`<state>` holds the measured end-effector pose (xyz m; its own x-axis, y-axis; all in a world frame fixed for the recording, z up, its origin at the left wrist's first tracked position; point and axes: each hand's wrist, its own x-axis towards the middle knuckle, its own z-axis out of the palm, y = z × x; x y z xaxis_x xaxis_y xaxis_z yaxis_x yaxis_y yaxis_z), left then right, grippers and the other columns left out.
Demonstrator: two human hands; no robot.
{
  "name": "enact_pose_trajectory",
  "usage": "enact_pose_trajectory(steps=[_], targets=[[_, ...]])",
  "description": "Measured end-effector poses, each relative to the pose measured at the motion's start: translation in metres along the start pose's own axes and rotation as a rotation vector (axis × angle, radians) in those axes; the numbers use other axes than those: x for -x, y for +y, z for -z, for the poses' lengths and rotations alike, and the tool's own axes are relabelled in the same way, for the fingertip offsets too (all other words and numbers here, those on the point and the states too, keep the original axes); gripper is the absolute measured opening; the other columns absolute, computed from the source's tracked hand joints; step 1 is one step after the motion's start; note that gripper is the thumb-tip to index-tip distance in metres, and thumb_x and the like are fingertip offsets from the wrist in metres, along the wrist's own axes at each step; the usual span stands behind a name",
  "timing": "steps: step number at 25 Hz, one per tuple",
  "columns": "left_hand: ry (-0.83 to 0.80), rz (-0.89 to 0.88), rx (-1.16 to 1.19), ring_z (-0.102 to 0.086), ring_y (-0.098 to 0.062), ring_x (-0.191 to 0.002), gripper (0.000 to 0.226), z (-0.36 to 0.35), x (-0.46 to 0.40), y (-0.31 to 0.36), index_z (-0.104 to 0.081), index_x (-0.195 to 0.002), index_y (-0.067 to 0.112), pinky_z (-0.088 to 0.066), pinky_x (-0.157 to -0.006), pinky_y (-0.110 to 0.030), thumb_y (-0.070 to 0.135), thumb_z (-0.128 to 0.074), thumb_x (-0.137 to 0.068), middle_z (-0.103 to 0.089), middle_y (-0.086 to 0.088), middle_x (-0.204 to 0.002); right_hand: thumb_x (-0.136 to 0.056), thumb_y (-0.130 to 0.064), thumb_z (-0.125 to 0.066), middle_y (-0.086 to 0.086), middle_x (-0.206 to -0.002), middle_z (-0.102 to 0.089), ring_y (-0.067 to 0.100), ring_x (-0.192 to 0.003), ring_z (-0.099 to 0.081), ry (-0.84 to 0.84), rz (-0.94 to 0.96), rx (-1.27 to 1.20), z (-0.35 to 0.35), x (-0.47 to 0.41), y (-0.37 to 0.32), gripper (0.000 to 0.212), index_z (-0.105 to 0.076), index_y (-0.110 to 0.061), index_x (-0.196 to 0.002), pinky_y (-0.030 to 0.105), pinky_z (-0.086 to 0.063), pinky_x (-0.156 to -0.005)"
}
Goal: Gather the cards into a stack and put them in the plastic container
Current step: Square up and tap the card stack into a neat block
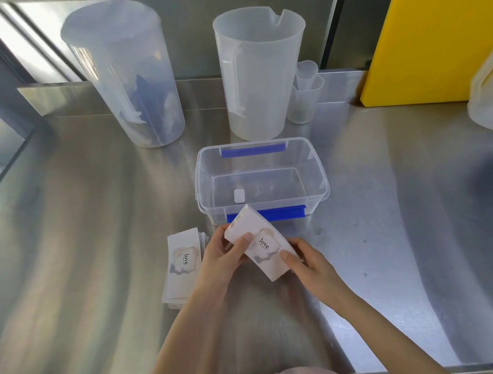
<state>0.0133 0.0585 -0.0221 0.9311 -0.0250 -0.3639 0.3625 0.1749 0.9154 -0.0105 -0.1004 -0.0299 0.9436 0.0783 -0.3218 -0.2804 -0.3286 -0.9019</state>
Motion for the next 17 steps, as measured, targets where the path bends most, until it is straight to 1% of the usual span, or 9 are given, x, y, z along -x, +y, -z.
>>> enact_pose_trajectory(steps=[2,3,6,8,10,11,13,15,17], targets=[[0.035,-0.067,-0.049,-0.065,-0.014,-0.086,0.012,0.009,-0.001,0.011,-0.055,-0.09,0.022,-0.057,-0.072,-0.025,0.011,-0.057,-0.084,-0.067,0.002,-0.088,-0.091,-0.024,-0.049,-0.013,-0.098,-0.055,-0.003,-0.085,-0.055,0.001,0.054,0.051,-0.004,-0.005,-0.012,0.013,-0.049,-0.035,-0.098,0.008,-0.047,-0.067],[0.053,-0.089,-0.055,-0.065,-0.011,-0.083,0.012,0.012,-0.002,0.016,-0.054,-0.089,0.022,-0.056,-0.068,-0.022,0.012,-0.058,-0.084,-0.066,0.003,-0.087,-0.091,-0.025,-0.05,-0.011,-0.099,-0.054,-0.002,-0.084,-0.055,-0.006,0.071,0.084,-0.005,-0.007,-0.018,0.012,-0.049,-0.035,-0.097,0.01,-0.046,-0.069],[0.153,-0.122,-0.072,-0.063,-0.013,-0.08,0.012,0.032,-0.003,0.025,-0.05,-0.088,0.02,-0.053,-0.067,-0.025,0.013,-0.059,-0.084,-0.063,0.0,-0.092,-0.089,-0.026,-0.053,-0.011,-0.087,-0.054,0.001,-0.075,-0.053,-0.141,0.065,0.088,-0.025,-0.012,-0.037,0.015,-0.047,-0.026,-0.103,0.007,-0.045,-0.064],[0.217,-0.129,-0.147,-0.062,-0.013,-0.077,0.01,0.045,-0.001,0.029,-0.05,-0.088,0.021,-0.051,-0.062,-0.022,0.017,-0.059,-0.085,-0.062,0.002,-0.092,-0.088,-0.026,-0.055,-0.011,-0.078,-0.052,0.002,-0.067,-0.05,-0.226,0.04,0.099,-0.042,-0.014,-0.047,0.024,-0.045,-0.02,-0.109,0.013,-0.044,-0.061],[0.286,-0.114,-0.231,-0.06,-0.011,-0.072,0.013,0.058,0.001,0.031,-0.052,-0.096,0.019,-0.05,-0.057,-0.021,0.02,-0.058,-0.085,-0.062,0.003,-0.09,-0.087,-0.028,-0.057,-0.009,-0.073,-0.052,0.002,-0.063,-0.049,-0.28,0.017,0.131,-0.058,-0.018,-0.055,0.036,-0.04,-0.015,-0.117,0.016,-0.04,-0.059],[0.313,-0.093,-0.259,-0.06,-0.013,-0.072,0.017,0.064,0.0,0.03,-0.052,-0.101,0.018,-0.05,-0.058,-0.023,0.021,-0.058,-0.085,-0.061,0.002,-0.091,-0.087,-0.028,-0.058,-0.009,-0.072,-0.052,0.003,-0.063,-0.05,-0.297,0.003,0.143,-0.066,-0.019,-0.058,0.04,-0.038,-0.014,-0.119,0.016,-0.04,-0.059],[0.355,-0.041,-0.321,-0.06,-0.02,-0.079,0.024,0.077,-0.003,0.026,-0.052,-0.107,0.016,-0.051,-0.07,-0.033,0.022,-0.057,-0.085,-0.06,-0.003,-0.095,-0.086,-0.029,-0.059,-0.007,-0.074,-0.056,0.008,-0.068,-0.056,-0.318,-0.013,0.187,-0.079,-0.023,-0.061,0.044,-0.037,-0.011,-0.119,0.019,-0.044,-0.063],[0.368,-0.004,-0.393,-0.059,-0.024,-0.083,0.029,0.087,-0.006,0.02,-0.053,-0.113,0.013,-0.05,-0.08,-0.04,0.023,-0.056,-0.085,-0.061,-0.007,-0.098,-0.083,-0.034,-0.061,0.002,-0.087,-0.063,0.019,-0.083,-0.062,-0.317,-0.014,0.284,-0.091,-0.028,-0.059,0.048,-0.038,-0.01,-0.118,0.032,-0.05,-0.078],[0.337,0.015,-0.439,-0.058,-0.022,-0.078,0.031,0.094,-0.008,0.013,-0.054,-0.114,0.01,-0.05,-0.076,-0.037,0.022,-0.055,-0.086,-0.059,-0.007,-0.093,-0.079,-0.04,-0.063,0.009,-0.105,-0.066,0.027,-0.096,-0.064,-0.315,-0.026,0.403,-0.098,-0.033,-0.054,0.053,-0.04,-0.011,-0.116,0.043,-0.051,-0.086]])
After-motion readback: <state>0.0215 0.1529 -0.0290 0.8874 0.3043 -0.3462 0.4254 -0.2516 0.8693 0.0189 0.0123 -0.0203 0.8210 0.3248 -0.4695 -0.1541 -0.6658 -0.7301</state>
